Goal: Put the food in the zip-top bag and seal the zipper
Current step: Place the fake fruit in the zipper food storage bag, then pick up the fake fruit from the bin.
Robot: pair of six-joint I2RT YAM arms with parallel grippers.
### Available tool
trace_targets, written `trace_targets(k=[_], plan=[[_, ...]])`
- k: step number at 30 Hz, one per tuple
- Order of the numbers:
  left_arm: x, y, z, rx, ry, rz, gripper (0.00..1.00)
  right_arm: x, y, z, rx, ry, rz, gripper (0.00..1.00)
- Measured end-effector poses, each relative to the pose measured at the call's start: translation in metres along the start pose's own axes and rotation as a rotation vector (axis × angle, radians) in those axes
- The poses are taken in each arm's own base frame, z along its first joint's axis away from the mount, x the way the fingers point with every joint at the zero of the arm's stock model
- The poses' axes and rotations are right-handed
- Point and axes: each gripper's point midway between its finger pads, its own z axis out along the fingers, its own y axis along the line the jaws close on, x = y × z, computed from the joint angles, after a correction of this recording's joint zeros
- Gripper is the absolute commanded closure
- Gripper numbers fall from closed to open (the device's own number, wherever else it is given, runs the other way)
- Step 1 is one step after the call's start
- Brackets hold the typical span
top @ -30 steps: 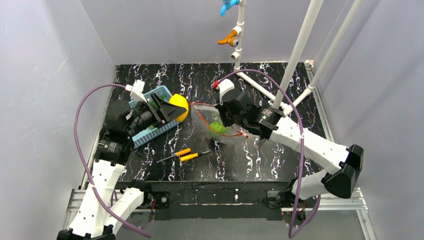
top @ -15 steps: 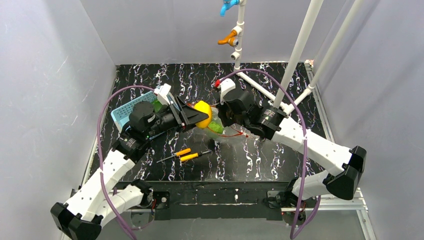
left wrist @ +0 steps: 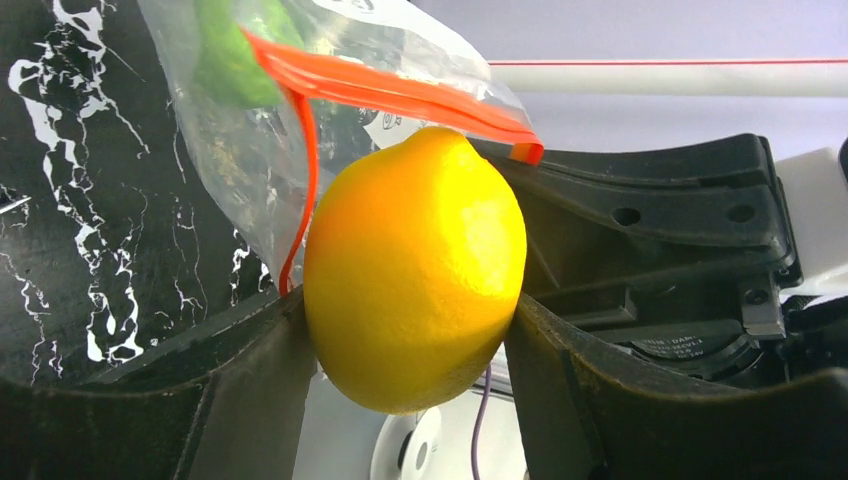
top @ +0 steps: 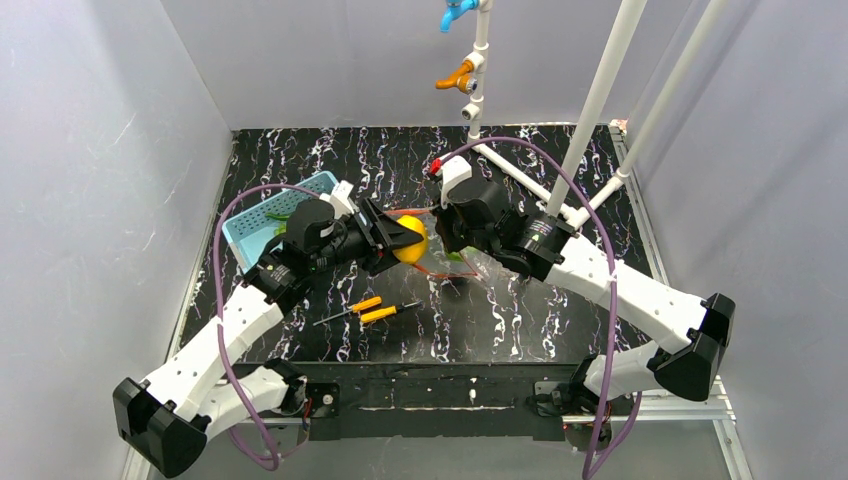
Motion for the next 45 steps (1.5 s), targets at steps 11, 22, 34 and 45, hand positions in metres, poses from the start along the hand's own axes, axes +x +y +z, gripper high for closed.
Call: trace_targets(k=[11, 22, 34, 45], plan=[[-0.002, 0.010, 0.002, -0.043, -0.016, -0.019, 0.17, 0.004, 0.001, 0.005, 0.005, 0.013, -0.007, 0.99], [-0.004, 0.004, -0.007, -0.024, -0.047, 0.001, 0.14, 0.004, 0.001, 0.006, 0.007, 0.015, -0.010, 0.99], [-0.001, -0.022, -0.045, 0.068, -0.091, 0.193, 0.03, 0.004, -0.001, 0.006, 0.019, 0.010, -0.029, 0.99], [-0.048, -0.012, -0.097, -0.258, -0.297, 0.465, 0.02, 0.009, -0.012, 0.006, 0.064, 0.015, -0.060, 0.99]])
